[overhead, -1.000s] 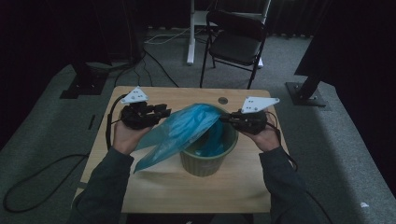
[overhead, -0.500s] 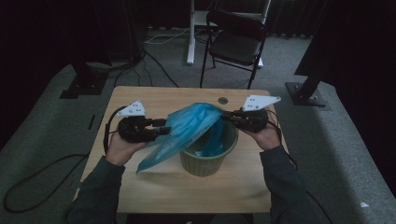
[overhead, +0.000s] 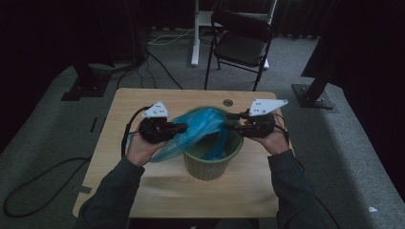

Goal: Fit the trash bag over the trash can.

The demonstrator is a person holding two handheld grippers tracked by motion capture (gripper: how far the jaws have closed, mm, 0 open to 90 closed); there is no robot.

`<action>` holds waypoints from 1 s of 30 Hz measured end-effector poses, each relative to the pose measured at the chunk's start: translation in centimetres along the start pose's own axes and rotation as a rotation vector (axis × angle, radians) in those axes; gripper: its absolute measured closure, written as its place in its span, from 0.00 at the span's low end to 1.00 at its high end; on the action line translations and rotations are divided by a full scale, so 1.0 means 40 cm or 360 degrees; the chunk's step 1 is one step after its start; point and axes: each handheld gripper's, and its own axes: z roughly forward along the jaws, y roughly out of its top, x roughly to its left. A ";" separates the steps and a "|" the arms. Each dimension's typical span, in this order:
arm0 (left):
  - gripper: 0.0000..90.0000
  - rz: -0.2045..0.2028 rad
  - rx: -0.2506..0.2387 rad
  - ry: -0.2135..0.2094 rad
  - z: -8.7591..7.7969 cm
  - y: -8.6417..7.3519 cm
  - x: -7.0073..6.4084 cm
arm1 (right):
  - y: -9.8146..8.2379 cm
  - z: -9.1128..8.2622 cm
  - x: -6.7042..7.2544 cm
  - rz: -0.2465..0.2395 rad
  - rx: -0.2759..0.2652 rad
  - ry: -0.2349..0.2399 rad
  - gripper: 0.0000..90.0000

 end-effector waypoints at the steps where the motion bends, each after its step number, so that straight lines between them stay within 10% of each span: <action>1: 0.97 0.0008 -0.0002 -0.0001 0.003 0.003 -0.002 | 0.002 -0.006 0.001 0.0002 -0.0008 0.0003 0.67; 15: 0.99 0.0128 -0.0005 -0.0011 0.026 0.018 -0.057 | 0.040 0.014 -0.007 -0.0018 0.0013 -0.0044 0.53; 30: 0.99 0.0190 -0.0038 -0.0057 0.023 0.028 -0.086 | 0.050 0.056 -0.025 -0.0019 0.0068 0.0066 0.41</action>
